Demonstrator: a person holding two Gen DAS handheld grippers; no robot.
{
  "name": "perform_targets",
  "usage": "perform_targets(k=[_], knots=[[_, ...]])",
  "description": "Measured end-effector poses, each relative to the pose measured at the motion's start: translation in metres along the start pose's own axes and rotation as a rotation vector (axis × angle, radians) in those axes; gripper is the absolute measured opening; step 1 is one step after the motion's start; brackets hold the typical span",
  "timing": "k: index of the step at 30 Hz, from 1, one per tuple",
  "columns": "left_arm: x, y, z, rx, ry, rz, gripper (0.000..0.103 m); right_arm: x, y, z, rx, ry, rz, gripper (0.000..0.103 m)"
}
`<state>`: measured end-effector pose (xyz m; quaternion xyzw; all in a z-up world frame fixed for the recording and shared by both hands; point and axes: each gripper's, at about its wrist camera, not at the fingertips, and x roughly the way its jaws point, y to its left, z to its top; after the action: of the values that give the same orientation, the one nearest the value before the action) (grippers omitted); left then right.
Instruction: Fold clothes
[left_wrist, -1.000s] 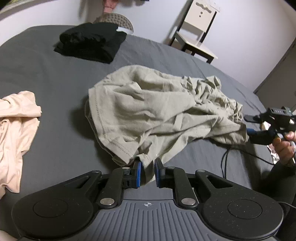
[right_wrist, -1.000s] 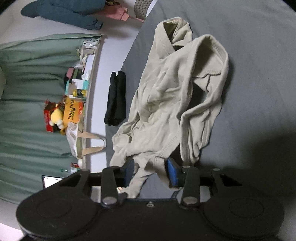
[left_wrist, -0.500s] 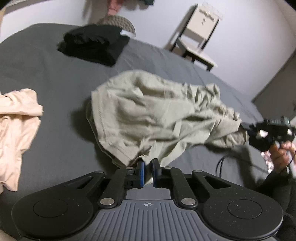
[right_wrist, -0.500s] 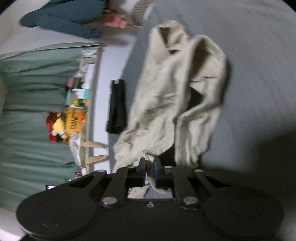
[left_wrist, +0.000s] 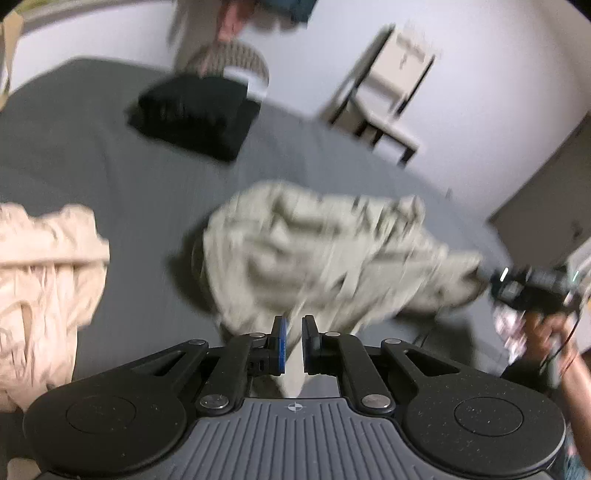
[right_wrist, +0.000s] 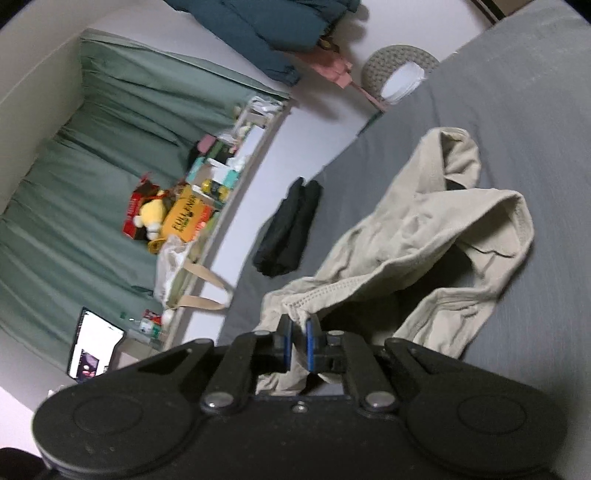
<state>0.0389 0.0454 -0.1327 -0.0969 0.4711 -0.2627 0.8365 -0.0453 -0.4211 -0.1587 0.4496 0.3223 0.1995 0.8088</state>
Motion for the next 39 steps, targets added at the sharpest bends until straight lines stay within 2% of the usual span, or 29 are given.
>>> perform_targets(k=[2,5,11,12,14,15,16,18,21,26,31,35,37,39], knots=[[0.01,0.001,-0.007,0.02,0.047,0.019,0.01,0.0,-0.002,0.001,0.02,0.003,-0.002,0.008],[0.026,0.005,-0.016,-0.021,0.115,0.006,0.013,0.0,-0.005,0.0,0.034,0.013,-0.004,0.009],[0.04,0.008,-0.024,-0.096,0.159,-0.026,0.014,0.002,-0.01,-0.003,0.065,0.022,-0.003,0.009],[0.041,0.009,-0.024,-0.13,0.161,-0.042,0.018,0.002,-0.011,-0.004,0.069,0.023,-0.001,0.009],[0.039,0.013,-0.025,-0.183,0.15,-0.054,0.038,0.003,-0.012,-0.004,0.076,0.026,0.002,0.009],[0.037,0.015,-0.026,-0.209,0.143,-0.057,0.056,0.004,-0.012,-0.005,0.078,0.028,0.003,0.009],[0.036,0.017,-0.027,-0.234,0.136,-0.061,0.061,0.005,-0.012,-0.005,0.08,0.031,0.004,0.01],[0.033,0.017,-0.026,-0.249,0.116,-0.051,0.061,0.005,-0.013,-0.005,0.084,0.034,0.006,0.01],[0.033,0.024,-0.027,-0.33,0.106,-0.111,0.06,0.006,-0.013,-0.006,0.092,0.035,0.011,0.01],[0.04,0.03,-0.03,-0.401,0.126,-0.155,0.058,0.008,-0.013,-0.007,0.099,0.041,0.013,0.011],[0.051,0.032,-0.034,-0.459,0.144,-0.186,0.035,0.009,-0.014,-0.008,0.107,0.041,0.017,0.011],[0.059,0.028,-0.035,-0.457,0.146,-0.168,0.019,0.01,-0.014,-0.008,0.109,0.048,0.014,0.012],[0.059,0.025,-0.036,-0.445,0.134,-0.162,0.004,0.011,-0.014,-0.009,0.111,0.053,0.009,0.012],[0.059,0.023,-0.036,-0.433,0.123,-0.155,0.003,0.012,-0.015,-0.009,0.119,0.059,0.006,0.014]])
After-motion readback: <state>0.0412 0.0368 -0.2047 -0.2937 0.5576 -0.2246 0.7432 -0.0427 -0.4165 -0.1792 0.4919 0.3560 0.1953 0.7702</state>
